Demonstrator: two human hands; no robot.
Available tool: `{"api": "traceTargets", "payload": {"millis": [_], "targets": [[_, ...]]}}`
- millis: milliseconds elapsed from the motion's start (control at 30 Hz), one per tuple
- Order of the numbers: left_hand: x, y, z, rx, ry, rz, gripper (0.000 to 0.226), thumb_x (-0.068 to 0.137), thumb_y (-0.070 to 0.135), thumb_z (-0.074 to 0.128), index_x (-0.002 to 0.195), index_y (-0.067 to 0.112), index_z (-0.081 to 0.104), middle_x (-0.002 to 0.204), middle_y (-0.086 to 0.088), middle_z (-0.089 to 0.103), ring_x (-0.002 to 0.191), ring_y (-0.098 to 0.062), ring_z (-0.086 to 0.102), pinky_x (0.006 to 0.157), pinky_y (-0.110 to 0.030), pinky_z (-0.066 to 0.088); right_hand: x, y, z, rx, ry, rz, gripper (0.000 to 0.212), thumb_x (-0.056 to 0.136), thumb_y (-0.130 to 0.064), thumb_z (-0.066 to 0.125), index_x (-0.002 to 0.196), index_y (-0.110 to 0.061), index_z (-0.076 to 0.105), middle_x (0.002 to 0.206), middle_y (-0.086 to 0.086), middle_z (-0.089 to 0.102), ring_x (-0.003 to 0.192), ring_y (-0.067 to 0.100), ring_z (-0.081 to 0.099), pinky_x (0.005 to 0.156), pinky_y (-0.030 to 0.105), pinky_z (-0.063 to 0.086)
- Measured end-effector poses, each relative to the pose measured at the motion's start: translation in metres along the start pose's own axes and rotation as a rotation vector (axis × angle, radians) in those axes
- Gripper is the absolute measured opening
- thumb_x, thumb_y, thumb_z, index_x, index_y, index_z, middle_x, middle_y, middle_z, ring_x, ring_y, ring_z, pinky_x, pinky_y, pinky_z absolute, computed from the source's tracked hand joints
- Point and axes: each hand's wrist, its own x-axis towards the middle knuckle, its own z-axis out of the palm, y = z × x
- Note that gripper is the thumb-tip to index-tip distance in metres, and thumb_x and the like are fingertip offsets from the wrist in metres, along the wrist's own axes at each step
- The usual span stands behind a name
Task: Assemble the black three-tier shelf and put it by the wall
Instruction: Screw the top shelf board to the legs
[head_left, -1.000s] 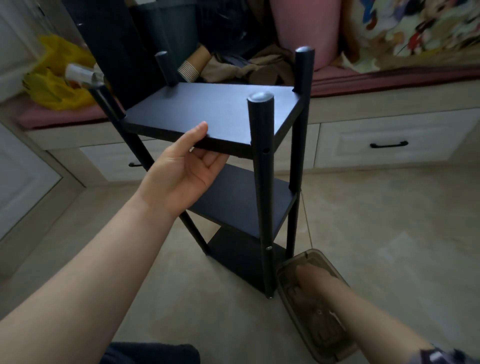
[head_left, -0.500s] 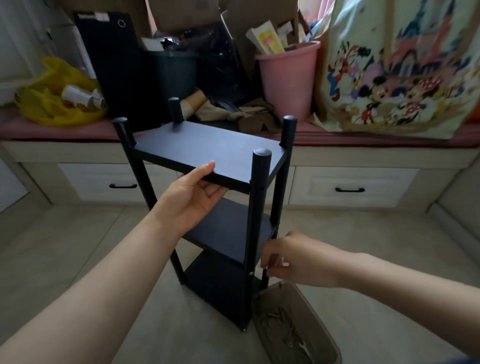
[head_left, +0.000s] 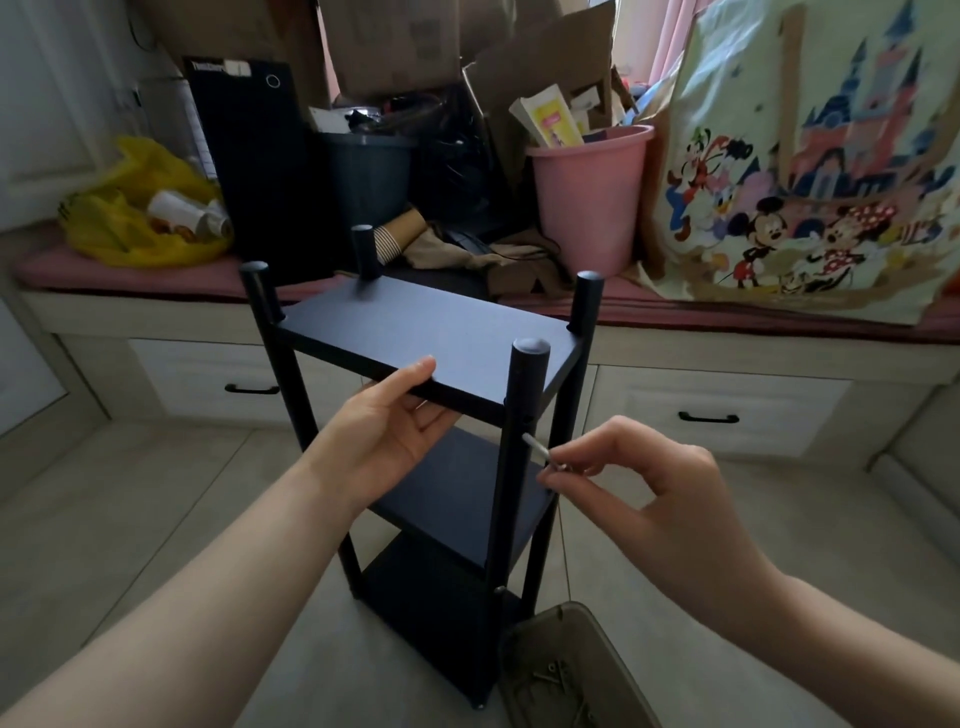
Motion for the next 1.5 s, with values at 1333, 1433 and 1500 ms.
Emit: {"api": "traceTargets", "payload": {"millis": [1333, 1433, 1500], "targets": [[-0.005, 0.003, 0.007, 0.02, 0.002, 0.038, 0.043, 0.082, 0.015, 0.068, 0.122, 0.003, 0.061, 0.108, -0.015, 0.076, 0.099, -0.027, 0.075, 0.072, -0.032, 0.061, 0.008, -0.008, 0.009, -0.041, 0.053, 0.106, 0.012, 0.078, -0.017, 0.079, 0.087, -0.017, 0.071, 0.078, -0.014, 0.07, 0.081, 0.006, 0.068, 0.078, 0.021, 0.054], [-0.005, 0.003, 0.008, 0.017, 0.011, 0.039, 0.044, 0.081, 0.015, 0.069, 0.122, 0.003, 0.06, 0.108, -0.015, 0.076, 0.099, -0.027, 0.075, 0.072, -0.031, 0.061, 0.011, -0.009, 0.011, -0.019, 0.058, 0.126, 0.012, 0.079, -0.017, 0.08, 0.087, -0.019, 0.07, 0.078, -0.013, 0.07, 0.081, 0.006, 0.069, 0.077, 0.022, 0.055], [-0.005, 0.002, 0.009, 0.014, 0.011, 0.039, 0.039, 0.082, 0.016, 0.068, 0.118, 0.003, 0.062, 0.106, -0.014, 0.077, 0.098, -0.027, 0.075, 0.072, -0.031, 0.061, 0.012, -0.008, 0.013, -0.013, 0.065, 0.147, 0.012, 0.08, -0.016, 0.079, 0.087, -0.018, 0.07, 0.08, -0.011, 0.072, 0.082, 0.008, 0.07, 0.076, 0.025, 0.055]]}}
